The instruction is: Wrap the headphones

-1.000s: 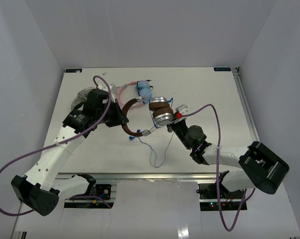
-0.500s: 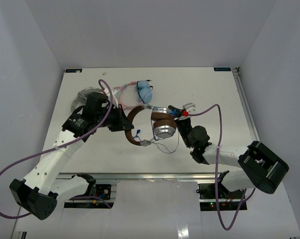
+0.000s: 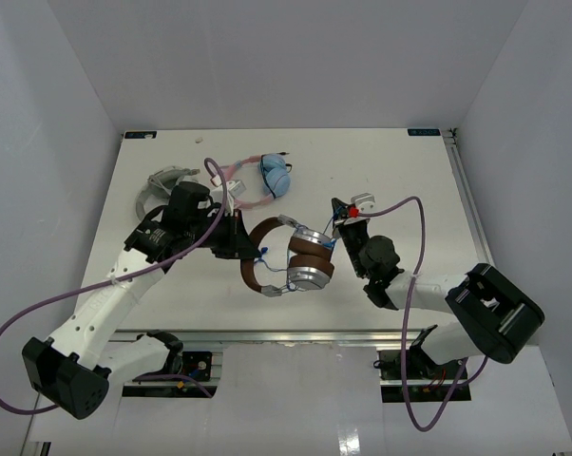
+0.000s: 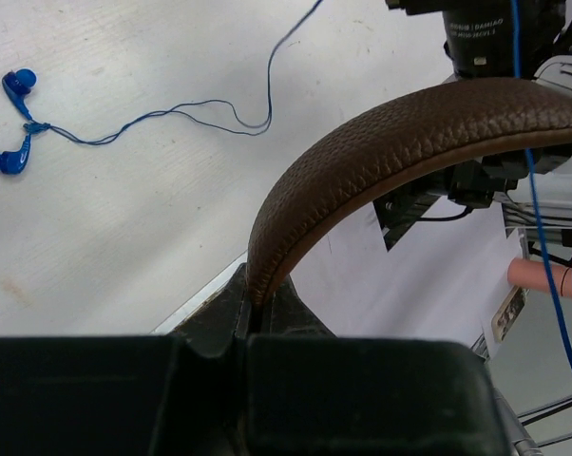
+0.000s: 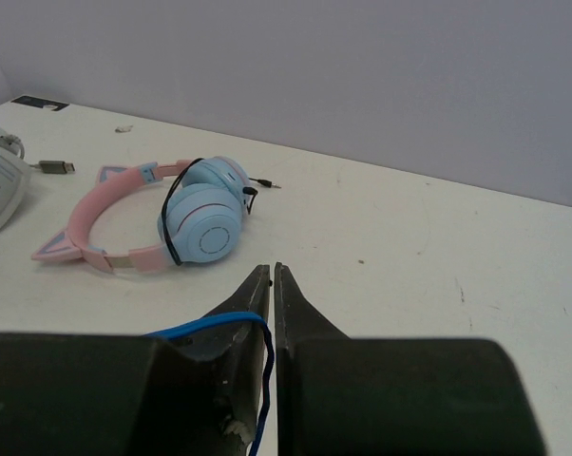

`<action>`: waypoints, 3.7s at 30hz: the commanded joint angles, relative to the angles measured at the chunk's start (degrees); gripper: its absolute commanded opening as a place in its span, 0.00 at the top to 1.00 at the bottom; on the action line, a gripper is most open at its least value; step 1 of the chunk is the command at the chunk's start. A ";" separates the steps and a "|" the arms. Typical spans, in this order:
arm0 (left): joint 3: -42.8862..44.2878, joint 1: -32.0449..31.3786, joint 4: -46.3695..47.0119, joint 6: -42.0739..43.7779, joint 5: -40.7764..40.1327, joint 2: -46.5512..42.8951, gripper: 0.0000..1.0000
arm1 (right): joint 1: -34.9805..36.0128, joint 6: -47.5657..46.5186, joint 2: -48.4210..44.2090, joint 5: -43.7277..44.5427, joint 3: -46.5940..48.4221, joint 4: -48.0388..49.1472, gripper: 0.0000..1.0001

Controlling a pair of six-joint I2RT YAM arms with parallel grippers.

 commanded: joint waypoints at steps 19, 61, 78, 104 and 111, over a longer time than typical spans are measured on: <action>5.02 -9.51 -0.96 7.99 -39.99 14.41 1.00 | -18.15 8.70 -2.98 -47.46 37.05 -63.69 0.92; 33.13 -5.42 -28.75 -16.67 -85.80 33.24 1.00 | -4.72 18.16 -7.44 -88.38 28.80 -48.98 0.87; 34.57 -3.73 -26.26 -13.98 -81.46 30.36 1.00 | -1.14 28.40 -4.92 -93.34 22.34 -27.21 0.84; 18.30 -6.57 -13.23 4.65 -76.92 25.82 1.00 | -13.27 10.76 -6.36 -70.95 37.84 -42.49 0.92; 19.94 -6.64 -16.57 1.79 -81.80 29.72 1.00 | -14.38 9.89 -7.17 -75.48 36.89 -45.55 0.92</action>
